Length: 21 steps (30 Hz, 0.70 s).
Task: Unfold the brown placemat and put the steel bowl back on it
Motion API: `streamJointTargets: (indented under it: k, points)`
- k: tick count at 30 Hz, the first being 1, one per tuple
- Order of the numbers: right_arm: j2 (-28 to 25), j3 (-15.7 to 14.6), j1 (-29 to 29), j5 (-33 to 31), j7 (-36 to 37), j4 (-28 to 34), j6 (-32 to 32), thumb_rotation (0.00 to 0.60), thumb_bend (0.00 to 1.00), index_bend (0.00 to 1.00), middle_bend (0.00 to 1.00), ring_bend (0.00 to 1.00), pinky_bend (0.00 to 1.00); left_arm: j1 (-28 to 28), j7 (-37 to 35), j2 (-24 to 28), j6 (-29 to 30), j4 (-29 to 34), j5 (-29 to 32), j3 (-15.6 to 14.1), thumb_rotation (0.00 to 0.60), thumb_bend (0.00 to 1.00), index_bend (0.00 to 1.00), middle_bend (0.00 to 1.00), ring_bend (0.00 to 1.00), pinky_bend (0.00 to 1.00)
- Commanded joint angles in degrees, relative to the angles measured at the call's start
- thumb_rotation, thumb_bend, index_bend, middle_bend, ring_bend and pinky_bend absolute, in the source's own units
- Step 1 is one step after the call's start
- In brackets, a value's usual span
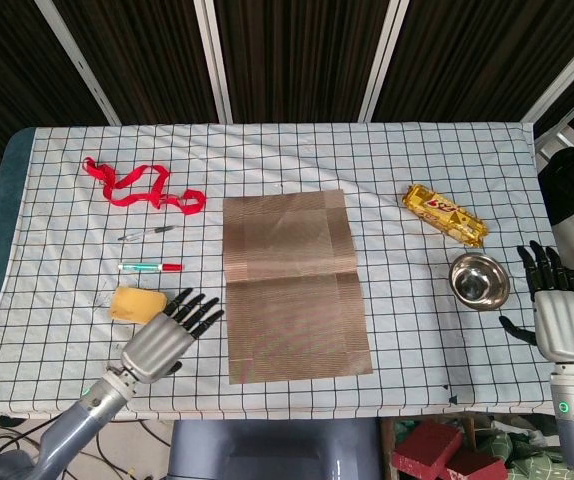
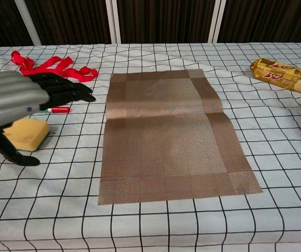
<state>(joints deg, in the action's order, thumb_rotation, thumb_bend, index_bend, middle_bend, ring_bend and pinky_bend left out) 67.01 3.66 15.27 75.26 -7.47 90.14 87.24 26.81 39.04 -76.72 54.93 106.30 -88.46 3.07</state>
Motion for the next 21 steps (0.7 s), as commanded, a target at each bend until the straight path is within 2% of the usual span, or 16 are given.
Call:
streamJointTargets:
  k: [1,9,21]
  points:
    - [-0.1,0.6,-0.1,-0.4,0.6,-0.3,-0.7,0.6,0.07,0.0,0.0,0.0,0.18,3.0,3.4,-3.5,-3.5,-1.0,2.5,0.5,0.6,0.02,0.05,0.0,0.0,0.0]
    - [-0.3,1.8,-0.4,-1.0,1.1,-0.4,-2.3,0.6,0.07,0.0,0.0,0.0,0.18,6.0,6.6,-8.2,-6.9,-3.6,5.8,-0.3,0.6,0.02,0.05,0.0,0.0,0.0]
    - [-0.3,3.1,-0.7,-1.5,0.4,-0.1,-4.0,0.6,0.07,0.0,0.0,0.0,0.18,8.1,7.0,-12.5,-7.3,-7.3,8.4,-1.7,0.6,0.02,0.05,0.0,0.0,0.0]
